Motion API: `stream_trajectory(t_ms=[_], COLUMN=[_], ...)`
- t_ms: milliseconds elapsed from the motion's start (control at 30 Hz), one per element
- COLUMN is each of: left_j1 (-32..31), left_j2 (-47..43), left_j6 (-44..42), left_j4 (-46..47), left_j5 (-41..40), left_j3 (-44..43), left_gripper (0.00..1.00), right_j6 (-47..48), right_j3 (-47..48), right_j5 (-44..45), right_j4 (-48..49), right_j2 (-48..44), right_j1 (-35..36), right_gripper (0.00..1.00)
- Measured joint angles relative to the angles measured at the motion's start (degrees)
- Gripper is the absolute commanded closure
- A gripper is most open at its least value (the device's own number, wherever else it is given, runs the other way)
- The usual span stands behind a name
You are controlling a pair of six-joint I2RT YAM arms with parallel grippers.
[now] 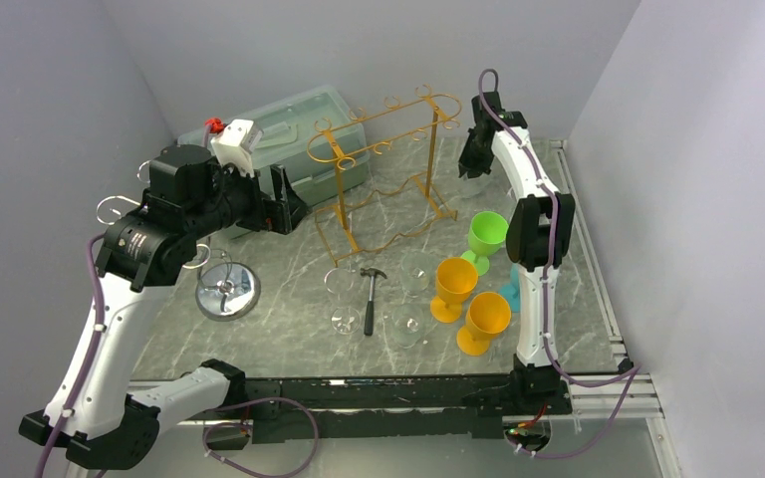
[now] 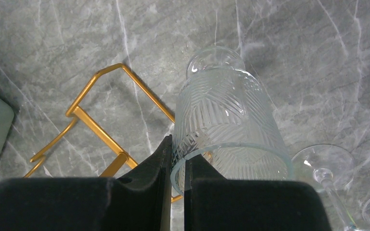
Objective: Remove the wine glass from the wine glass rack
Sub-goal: Place the wine glass at the center of the board.
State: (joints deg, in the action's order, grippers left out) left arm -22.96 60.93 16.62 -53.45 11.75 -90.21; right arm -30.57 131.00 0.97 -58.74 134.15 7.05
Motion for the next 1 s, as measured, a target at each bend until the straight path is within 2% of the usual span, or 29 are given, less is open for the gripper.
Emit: stream_trajectory(t_ms=[167, 533, 1000], left_j1=[0.0, 0.0, 0.0], left_j2=[0.0, 0.0, 0.04], left_j6=[0.04, 0.15, 0.68], left_j4=[-0.02, 0.0, 0.0], left_j5=[0.0, -0.02, -0.07], left_j3=[0.0, 0.0, 0.0], left_gripper=[0.0, 0.01, 0.0], right_j6=[0.24, 0.59, 0.42], right_j3=[0.31, 1.4, 4.96], right_j5=[0.02, 0.04, 0.02], right_j4=[-0.24, 0.0, 1.81], right_j2=[1.07, 1.18, 1.18], right_j1=[-0.02, -0.46, -0.48], right_gripper=[0.95, 0.66, 0.59])
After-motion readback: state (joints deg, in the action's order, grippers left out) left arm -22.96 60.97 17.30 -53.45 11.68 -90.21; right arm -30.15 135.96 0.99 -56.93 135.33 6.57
